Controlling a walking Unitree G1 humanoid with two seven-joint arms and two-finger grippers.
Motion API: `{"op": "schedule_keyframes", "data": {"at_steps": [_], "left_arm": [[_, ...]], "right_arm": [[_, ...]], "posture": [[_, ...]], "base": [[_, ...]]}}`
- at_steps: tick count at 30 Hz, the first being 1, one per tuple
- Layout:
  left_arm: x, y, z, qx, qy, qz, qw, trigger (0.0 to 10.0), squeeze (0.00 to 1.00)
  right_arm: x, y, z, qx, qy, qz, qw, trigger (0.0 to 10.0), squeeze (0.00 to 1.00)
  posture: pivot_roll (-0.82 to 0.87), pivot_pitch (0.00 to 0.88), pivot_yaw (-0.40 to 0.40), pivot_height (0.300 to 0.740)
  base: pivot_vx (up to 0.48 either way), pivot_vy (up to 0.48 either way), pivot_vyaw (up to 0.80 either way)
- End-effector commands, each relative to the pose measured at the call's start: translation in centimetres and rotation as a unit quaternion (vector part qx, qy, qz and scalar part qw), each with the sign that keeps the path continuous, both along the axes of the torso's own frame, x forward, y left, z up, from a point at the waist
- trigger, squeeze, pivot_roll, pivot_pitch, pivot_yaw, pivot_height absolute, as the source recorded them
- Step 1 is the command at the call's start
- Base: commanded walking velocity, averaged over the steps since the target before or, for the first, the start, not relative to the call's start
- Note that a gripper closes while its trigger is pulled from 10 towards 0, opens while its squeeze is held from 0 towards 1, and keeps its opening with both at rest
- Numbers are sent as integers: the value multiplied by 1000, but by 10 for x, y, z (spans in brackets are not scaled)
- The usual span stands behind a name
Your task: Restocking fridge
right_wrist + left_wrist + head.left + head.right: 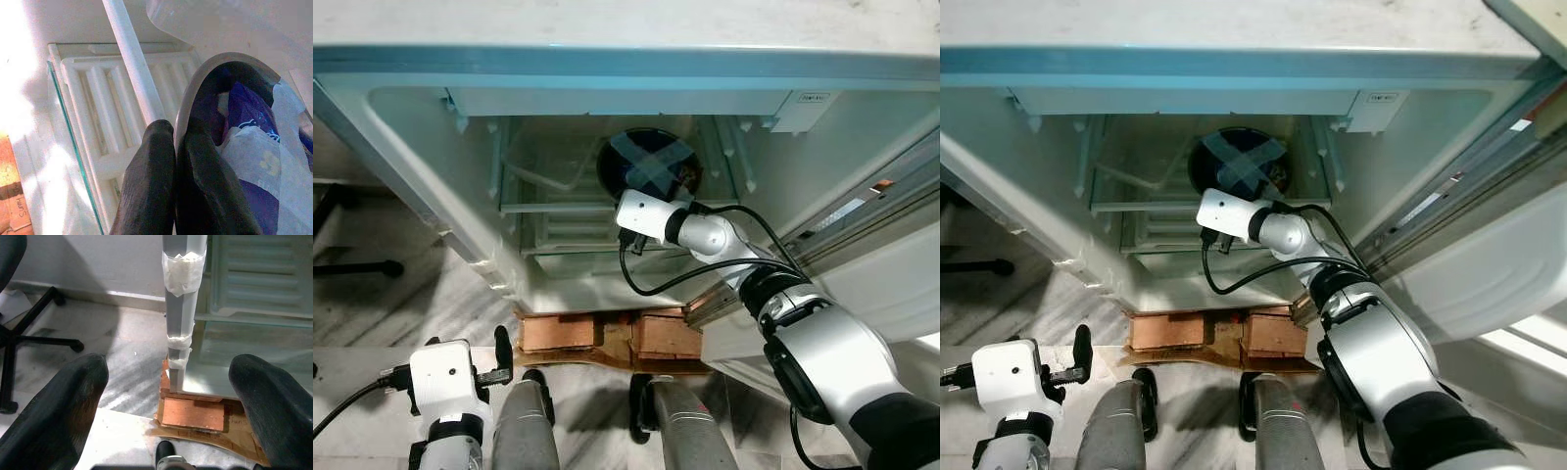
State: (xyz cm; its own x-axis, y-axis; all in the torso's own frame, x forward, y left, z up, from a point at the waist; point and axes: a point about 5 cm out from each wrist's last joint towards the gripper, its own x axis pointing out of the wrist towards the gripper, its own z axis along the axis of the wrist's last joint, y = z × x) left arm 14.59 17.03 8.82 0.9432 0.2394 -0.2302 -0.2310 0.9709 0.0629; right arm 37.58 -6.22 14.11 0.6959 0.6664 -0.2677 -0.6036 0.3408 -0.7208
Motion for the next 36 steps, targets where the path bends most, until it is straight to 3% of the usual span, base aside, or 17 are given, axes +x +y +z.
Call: {"op": "schedule_keyframes", "data": {"at_steps": [1, 7, 8, 9, 10, 15, 16, 21, 22, 31, 33, 36], "left_arm": [[-6, 0, -8, 4, 25, 5, 1000, 10000, 0], [-5, 0, -8, 6, 25, 4, 1000, 10000, 0], [-5, 0, -9, 6, 25, 4, 1000, 10000, 0], [-5, 0, -9, 6, 25, 4, 1000, 10000, 0], [-5, 0, -9, 6, 25, 4, 1000, 10000, 0], [-4, -1, -10, 6, 24, 4, 1000, 10000, 0], [-4, -1, -10, 6, 25, 4, 1000, 10000, 0], [-3, -1, -10, 6, 25, 5, 1000, 10000, 0], [-3, -1, -10, 7, 25, 4, 1000, 10000, 0], [0, -1, -11, 9, 24, 1, 1000, 10000, 0], [0, 0, -11, 10, 23, 1, 1000, 10000, 0], [1, 0, -11, 11, 22, 1, 1000, 10000, 0]], "right_arm": [[-2, -1, -6, -3, 12, -3, 1000, 10000, 0], [-1, 1, -6, 4, 20, -8, 1000, 10000, 0], [-2, 1, -6, 11, 26, -7, 1000, 3373, 0], [-2, 1, -6, 11, 26, -7, 1000, 3373, 0], [-2, 2, -6, 20, 36, -4, 999, 0, 0], [-2, 2, -7, 28, 48, -14, 998, 0, 0], [-2, 2, -8, 25, 52, -18, 998, 10000, 0], [-2, 2, -10, 31, 67, -21, 997, 10000, 0], [-4, 3, -11, 28, 66, -9, 997, 10000, 1000], [-3, 5, -7, 7, 20, -8, 1000, 10000, 1000], [-1, 5, -6, 19, 29, -17, 999, 10000, 1000], [-3, 6, -10, -8, 26, -4, 1000, 10000, 1000]], "posture": [[208, 317, -81, 740], [210, 312, -82, 740], [210, 306, -84, 740], [210, 306, -84, 740], [210, 305, -85, 740], [208, 300, -87, 740], [207, 299, -88, 740], [207, 299, -88, 740], [209, 293, -88, 740], [210, 288, -83, 740], [212, 287, -83, 740], [214, 285, -81, 740]], "base": [[0, 0, 0], [0, 0, 0], [0, 0, 0], [0, 0, 0], [0, 0, 0], [0, 0, 0], [0, 0, 0], [0, 0, 0], [0, 0, 0], [0, 0, 0], [0, 0, 0], [0, 0, 0]]}}
